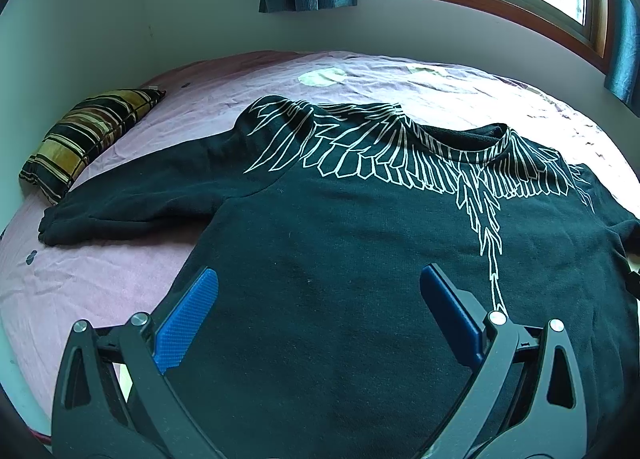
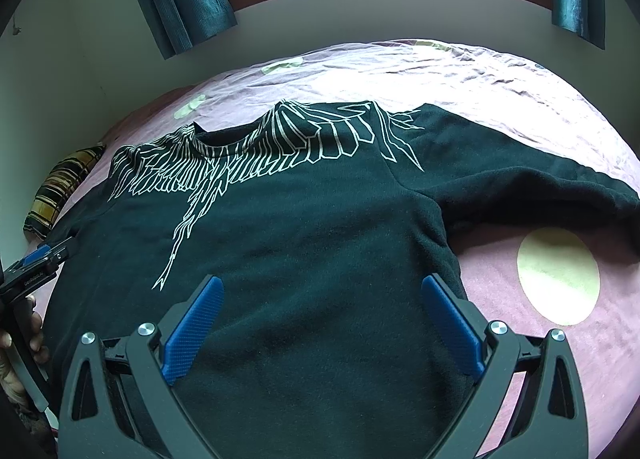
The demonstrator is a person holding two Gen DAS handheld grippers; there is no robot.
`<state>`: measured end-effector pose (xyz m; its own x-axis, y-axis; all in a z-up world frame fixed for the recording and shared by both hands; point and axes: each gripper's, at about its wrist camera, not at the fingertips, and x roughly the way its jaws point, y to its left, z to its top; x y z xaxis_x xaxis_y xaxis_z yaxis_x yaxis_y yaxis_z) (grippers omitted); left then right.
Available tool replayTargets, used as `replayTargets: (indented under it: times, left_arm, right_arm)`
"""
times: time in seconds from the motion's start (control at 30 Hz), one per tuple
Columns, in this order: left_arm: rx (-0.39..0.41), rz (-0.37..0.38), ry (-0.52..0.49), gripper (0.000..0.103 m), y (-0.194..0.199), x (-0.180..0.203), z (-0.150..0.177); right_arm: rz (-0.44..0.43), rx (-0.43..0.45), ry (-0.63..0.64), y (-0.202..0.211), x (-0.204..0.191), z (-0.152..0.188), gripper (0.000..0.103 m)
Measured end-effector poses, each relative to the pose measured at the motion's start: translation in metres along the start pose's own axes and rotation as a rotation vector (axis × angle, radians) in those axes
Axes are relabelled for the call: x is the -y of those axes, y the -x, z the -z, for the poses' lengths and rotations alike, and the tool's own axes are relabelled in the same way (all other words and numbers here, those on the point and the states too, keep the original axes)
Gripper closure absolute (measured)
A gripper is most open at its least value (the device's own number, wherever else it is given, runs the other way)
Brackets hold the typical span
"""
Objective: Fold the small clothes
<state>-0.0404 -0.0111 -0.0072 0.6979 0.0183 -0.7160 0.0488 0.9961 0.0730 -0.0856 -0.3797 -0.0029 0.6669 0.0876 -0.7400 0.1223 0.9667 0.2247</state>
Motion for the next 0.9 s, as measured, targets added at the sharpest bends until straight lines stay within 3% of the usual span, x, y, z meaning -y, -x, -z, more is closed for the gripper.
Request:
replayTargets:
  times: [0.67, 0.77, 0.9]
  left_arm:
    - [0.001, 0.005, -0.001, 0.002, 0.001, 0.002, -0.001]
    - [-0.004, 0.015, 0.0, 0.002, 0.001, 0.003, 0.0]
    - [-0.008, 0.017, -0.007, 0.002, -0.001, 0.004, 0.001]
  right_arm:
    - [-0.005, 0.01, -0.014, 0.001, 0.004, -0.001, 0.004]
    - [-0.03, 0.049, -0.074, 0.005, 0.017, -0.004, 0.004]
    - [-0.023, 0.143, -0.214, 0.021, 0.064, -0.016, 0.004]
